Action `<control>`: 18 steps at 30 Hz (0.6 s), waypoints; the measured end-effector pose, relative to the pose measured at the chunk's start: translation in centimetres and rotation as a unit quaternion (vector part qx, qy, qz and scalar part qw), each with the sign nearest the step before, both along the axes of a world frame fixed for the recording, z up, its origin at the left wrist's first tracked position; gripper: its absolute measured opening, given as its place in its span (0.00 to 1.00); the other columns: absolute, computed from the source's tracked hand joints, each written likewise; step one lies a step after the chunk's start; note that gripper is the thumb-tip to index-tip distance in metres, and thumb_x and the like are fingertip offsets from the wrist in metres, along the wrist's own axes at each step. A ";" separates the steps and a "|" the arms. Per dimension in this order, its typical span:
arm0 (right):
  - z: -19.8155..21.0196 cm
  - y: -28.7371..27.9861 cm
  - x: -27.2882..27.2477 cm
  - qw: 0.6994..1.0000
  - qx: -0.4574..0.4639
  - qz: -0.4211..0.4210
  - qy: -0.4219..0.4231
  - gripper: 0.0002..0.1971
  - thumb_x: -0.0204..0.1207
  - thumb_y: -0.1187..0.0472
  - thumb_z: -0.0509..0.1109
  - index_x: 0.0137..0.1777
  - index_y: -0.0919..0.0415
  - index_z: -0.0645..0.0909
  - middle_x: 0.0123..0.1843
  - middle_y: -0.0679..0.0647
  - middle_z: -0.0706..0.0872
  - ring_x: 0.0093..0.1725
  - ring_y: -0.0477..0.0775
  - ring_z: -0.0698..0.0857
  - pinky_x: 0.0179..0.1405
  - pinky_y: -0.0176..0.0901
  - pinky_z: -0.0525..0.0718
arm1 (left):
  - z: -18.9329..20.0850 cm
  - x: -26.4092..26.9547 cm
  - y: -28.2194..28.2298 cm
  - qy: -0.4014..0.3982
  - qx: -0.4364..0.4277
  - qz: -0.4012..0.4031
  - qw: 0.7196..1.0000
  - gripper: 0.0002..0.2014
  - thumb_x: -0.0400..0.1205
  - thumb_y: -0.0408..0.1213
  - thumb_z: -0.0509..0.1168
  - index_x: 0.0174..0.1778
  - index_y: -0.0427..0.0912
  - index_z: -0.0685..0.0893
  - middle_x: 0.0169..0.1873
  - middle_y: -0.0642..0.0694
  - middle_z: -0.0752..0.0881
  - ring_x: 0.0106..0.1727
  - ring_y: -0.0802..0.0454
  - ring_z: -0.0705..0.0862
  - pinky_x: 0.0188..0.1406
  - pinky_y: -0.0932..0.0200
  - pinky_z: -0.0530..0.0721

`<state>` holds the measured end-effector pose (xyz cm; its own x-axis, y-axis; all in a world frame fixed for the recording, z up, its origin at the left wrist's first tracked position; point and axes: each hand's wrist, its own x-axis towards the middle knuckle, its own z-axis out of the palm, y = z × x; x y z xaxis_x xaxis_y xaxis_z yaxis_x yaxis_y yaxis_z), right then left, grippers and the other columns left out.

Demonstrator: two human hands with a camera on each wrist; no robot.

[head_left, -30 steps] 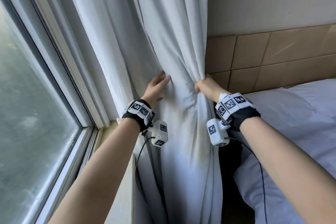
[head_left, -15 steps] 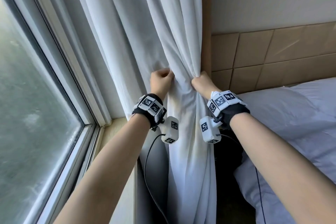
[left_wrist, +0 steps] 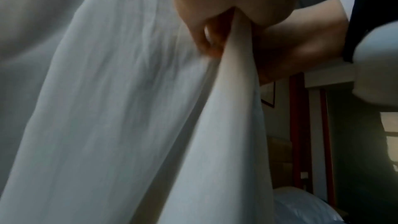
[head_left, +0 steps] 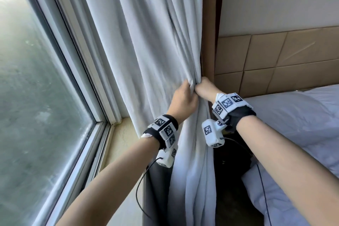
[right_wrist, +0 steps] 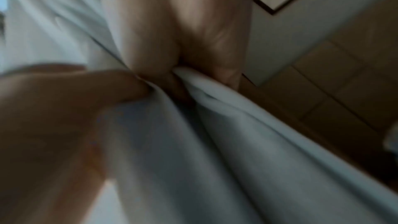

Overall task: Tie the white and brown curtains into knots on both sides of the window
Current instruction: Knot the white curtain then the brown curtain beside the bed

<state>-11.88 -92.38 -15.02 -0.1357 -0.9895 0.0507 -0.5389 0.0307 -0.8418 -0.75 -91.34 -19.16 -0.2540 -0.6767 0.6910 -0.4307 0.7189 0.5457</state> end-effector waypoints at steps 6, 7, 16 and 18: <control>0.8 1.2 -0.8 0.986 0.077 0.055 -0.137 0.20 0.61 0.45 0.72 0.46 0.59 0.79 0.52 0.53 0.82 0.51 0.51 0.79 0.53 0.46 0.73 | 0.9 -0.5 -0.6 -0.120 0.190 -0.047 0.973 0.10 0.75 0.30 0.69 0.50 0.34 0.76 0.40 0.43 0.80 0.38 0.50 0.77 0.35 0.59 0.74; 0.6 0.9 -1.1 0.992 0.066 0.020 -0.106 0.27 0.64 0.41 0.74 0.55 0.60 0.79 0.56 0.53 0.83 0.54 0.51 0.81 0.55 0.46 0.75 | 0.8 -0.7 -0.4 -0.127 0.202 -0.071 0.968 0.14 0.75 0.31 0.71 0.54 0.33 0.77 0.43 0.43 0.80 0.41 0.51 0.78 0.38 0.59 0.76; 0.0 0.2 -2.4 1.000 0.001 0.004 -0.004 0.29 0.77 0.50 0.71 0.73 0.66 0.72 0.67 0.56 0.81 0.68 0.57 0.79 0.66 0.43 0.74 | 0.3 3.6 -4.9 0.253 0.206 0.096 0.940 0.10 0.76 0.44 0.69 0.51 0.46 0.84 0.43 0.51 0.87 0.46 0.54 0.84 0.50 0.58 0.81; -0.1 0.3 -2.7 0.999 0.006 0.022 -0.033 0.34 0.71 0.47 0.74 0.73 0.64 0.72 0.67 0.52 0.80 0.68 0.54 0.79 0.72 0.48 0.74 | 0.1 5.1 -6.6 0.289 0.284 0.086 0.910 0.33 0.71 0.57 0.73 0.70 0.49 0.74 0.61 0.47 0.81 0.62 0.52 0.80 0.65 0.51 0.78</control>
